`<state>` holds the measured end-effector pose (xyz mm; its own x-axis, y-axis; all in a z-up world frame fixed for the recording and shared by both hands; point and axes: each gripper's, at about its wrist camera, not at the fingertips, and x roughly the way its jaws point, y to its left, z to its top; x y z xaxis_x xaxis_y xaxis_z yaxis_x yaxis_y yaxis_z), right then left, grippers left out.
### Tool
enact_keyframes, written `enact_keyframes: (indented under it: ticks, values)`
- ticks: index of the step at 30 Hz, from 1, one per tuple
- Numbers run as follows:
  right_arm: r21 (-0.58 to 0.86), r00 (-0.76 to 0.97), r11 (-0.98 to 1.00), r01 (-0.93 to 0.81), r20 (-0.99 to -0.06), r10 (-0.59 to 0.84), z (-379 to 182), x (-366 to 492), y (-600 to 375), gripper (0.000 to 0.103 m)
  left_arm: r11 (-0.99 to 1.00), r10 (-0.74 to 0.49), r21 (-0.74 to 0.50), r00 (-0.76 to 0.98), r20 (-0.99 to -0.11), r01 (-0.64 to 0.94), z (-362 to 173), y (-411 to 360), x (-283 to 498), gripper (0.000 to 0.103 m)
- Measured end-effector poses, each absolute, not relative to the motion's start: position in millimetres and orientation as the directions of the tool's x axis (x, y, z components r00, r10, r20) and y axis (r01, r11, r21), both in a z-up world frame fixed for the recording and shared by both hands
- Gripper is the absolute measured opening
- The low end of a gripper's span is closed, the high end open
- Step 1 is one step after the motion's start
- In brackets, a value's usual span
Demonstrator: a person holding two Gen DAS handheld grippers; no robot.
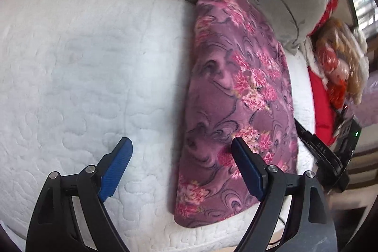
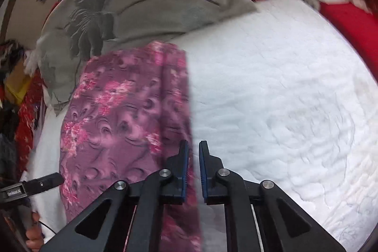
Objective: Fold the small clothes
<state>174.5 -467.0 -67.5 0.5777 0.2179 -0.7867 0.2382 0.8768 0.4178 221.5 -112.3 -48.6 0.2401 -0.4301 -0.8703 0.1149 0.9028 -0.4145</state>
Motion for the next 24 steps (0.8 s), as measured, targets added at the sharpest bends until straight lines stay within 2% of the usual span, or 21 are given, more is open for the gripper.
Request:
enact_keyframes:
  ticks: [4,5,6,9,12,17,20,22,24]
  values:
    - [0.585,0.674,0.769,0.257,-0.679,0.291,-57,157,-492,0.025,0.866,-0.495,-0.493,0.262,-0.828,0.078,-40,-99,234,0.086]
    - [0.622,0.682,0.740,0.257,-0.659,0.318,-57,157,-496,0.045,0.858,-0.509,-0.508,0.262,-0.820,0.078,-37,-99,240,0.086]
    - [0.640,0.685,0.721,0.265,-0.651,0.326,-57,160,-499,0.057,0.849,-0.523,-0.522,0.263,-0.811,0.082,-35,-101,246,0.086]
    - [0.667,0.680,0.693,0.273,-0.643,0.352,-63,174,-500,0.059,0.816,-0.575,-0.570,0.235,-0.784,0.098,-37,-114,265,0.086]
    - [0.650,0.654,0.699,0.299,-0.673,0.346,-77,191,-496,0.059,0.772,-0.633,-0.630,0.192,-0.750,0.086,-44,-116,274,0.086]
    - [0.706,0.619,0.684,0.180,-0.622,0.479,-88,216,-476,0.059,0.734,-0.677,-0.678,0.125,-0.725,0.045,-64,-131,281,0.086]
    - [0.657,0.601,0.740,0.147,-0.653,0.461,-85,226,-465,0.060,0.723,-0.688,-0.690,0.132,-0.714,0.039,-63,-134,283,0.088]
    - [0.638,0.604,0.756,0.147,-0.663,0.442,-84,227,-463,0.055,0.726,-0.684,-0.687,0.134,-0.717,0.032,-62,-138,284,0.088]
    - [0.601,0.606,0.784,0.154,-0.684,0.405,-81,226,-459,0.046,0.744,-0.666,-0.667,0.138,-0.733,0.041,-60,-143,285,0.086]
